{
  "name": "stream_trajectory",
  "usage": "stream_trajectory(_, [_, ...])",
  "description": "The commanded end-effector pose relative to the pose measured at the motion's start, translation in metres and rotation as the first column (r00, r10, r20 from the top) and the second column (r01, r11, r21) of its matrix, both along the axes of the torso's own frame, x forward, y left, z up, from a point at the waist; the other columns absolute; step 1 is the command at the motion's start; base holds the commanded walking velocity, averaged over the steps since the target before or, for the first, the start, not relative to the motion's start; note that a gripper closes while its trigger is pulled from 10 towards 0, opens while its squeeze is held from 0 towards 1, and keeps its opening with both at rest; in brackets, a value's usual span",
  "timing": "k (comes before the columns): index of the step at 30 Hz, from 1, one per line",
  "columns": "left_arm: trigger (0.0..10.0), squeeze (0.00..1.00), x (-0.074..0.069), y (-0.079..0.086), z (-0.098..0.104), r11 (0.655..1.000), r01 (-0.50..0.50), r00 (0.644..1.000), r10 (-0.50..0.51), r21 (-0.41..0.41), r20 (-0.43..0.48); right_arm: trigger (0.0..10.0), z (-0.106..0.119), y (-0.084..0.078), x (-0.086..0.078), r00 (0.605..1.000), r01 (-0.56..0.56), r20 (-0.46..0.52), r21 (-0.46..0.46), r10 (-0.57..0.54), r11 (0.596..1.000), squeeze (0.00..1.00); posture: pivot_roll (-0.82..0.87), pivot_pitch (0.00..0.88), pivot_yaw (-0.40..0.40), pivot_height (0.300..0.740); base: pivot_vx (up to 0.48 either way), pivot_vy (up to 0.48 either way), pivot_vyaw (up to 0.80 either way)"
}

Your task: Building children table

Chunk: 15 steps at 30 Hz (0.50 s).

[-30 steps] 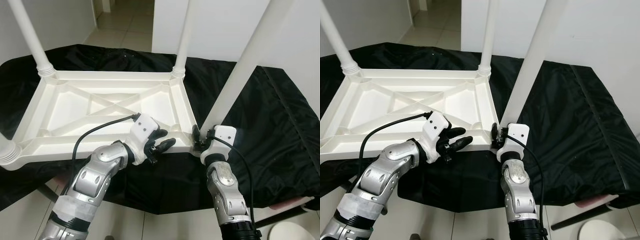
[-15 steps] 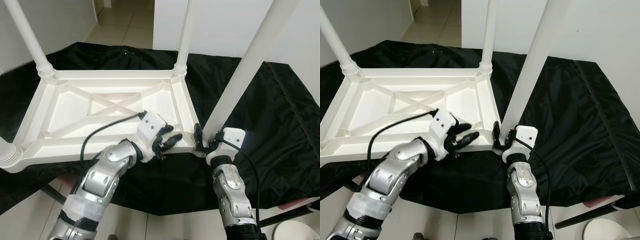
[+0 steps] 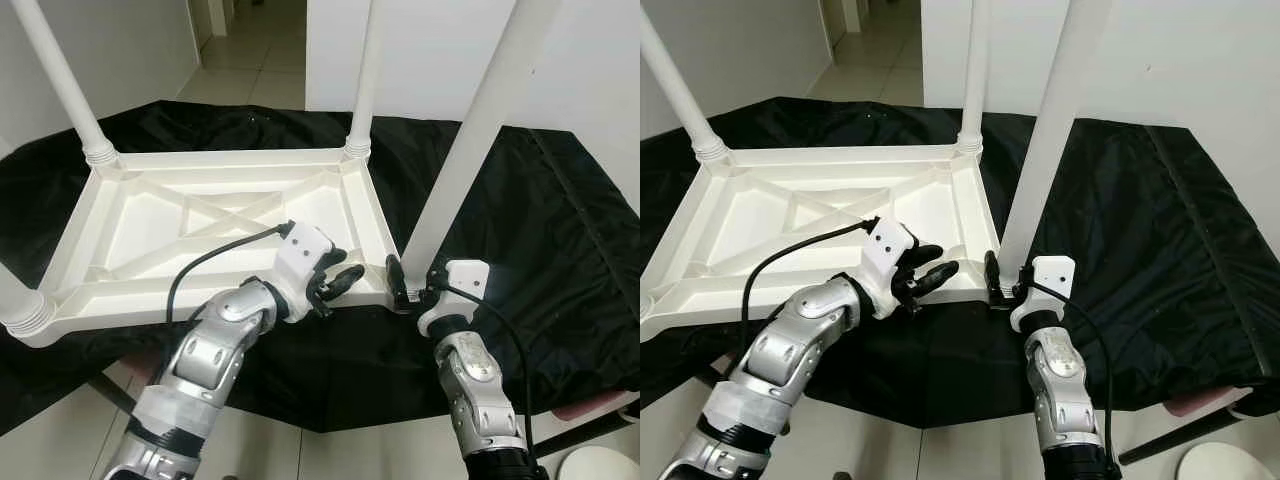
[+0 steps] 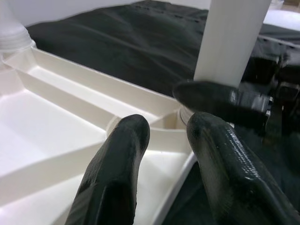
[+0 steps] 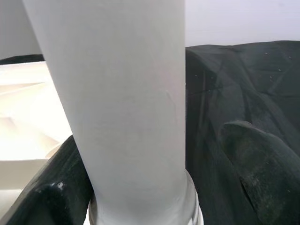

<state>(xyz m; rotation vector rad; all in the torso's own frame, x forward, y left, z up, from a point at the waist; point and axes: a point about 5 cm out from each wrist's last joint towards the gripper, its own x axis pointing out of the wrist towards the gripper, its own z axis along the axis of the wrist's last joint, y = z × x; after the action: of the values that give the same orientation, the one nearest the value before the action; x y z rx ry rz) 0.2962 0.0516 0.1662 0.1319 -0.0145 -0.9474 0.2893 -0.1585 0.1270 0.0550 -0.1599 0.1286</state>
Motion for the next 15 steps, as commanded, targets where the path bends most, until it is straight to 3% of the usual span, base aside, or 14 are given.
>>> stream_trajectory(1, [10.0, 0.00, 0.000, -0.003, 0.000, 1.000, -0.010, 1.000, 0.010, -0.006, -0.014, 10.0, -0.001, -0.003, 0.002, 1.000, -0.021, -0.017, 0.010, 0.022, 1.000, 0.00, -0.01, 0.003, -0.006, 0.740, 0.000, 0.000, 0.00])
stream_trajectory(8, [10.0, 0.00, -0.001, -0.002, -0.005, 1.000, 0.008, 0.998, -0.007, 0.026, -0.058, 10.0, 0.003, 0.000, 0.003, 0.996, -0.095, -0.004, 0.003, 0.095, 0.996, 0.00, -0.01, 0.000, -0.017, 0.740, 0.000, 0.000, 0.00])
stream_trajectory(12, [10.0, 0.00, -0.002, 0.001, -0.003, 1.000, 0.017, 0.998, -0.016, 0.010, -0.067, 10.0, 0.005, 0.010, 0.001, 0.977, -0.214, 0.009, -0.023, 0.215, 0.976, 0.00, 0.00, 0.000, -0.024, 0.740, 0.000, 0.000, 0.00])
stream_trajectory(15, [10.0, 0.00, -0.008, 0.002, -0.003, 0.997, 0.071, 0.997, -0.070, 0.027, -0.026, 10.0, 0.003, 0.015, 0.001, 0.954, -0.300, -0.001, -0.038, 0.300, 0.953, 0.00, 0.03, 0.000, -0.028, 0.740, 0.000, 0.000, 0.00])
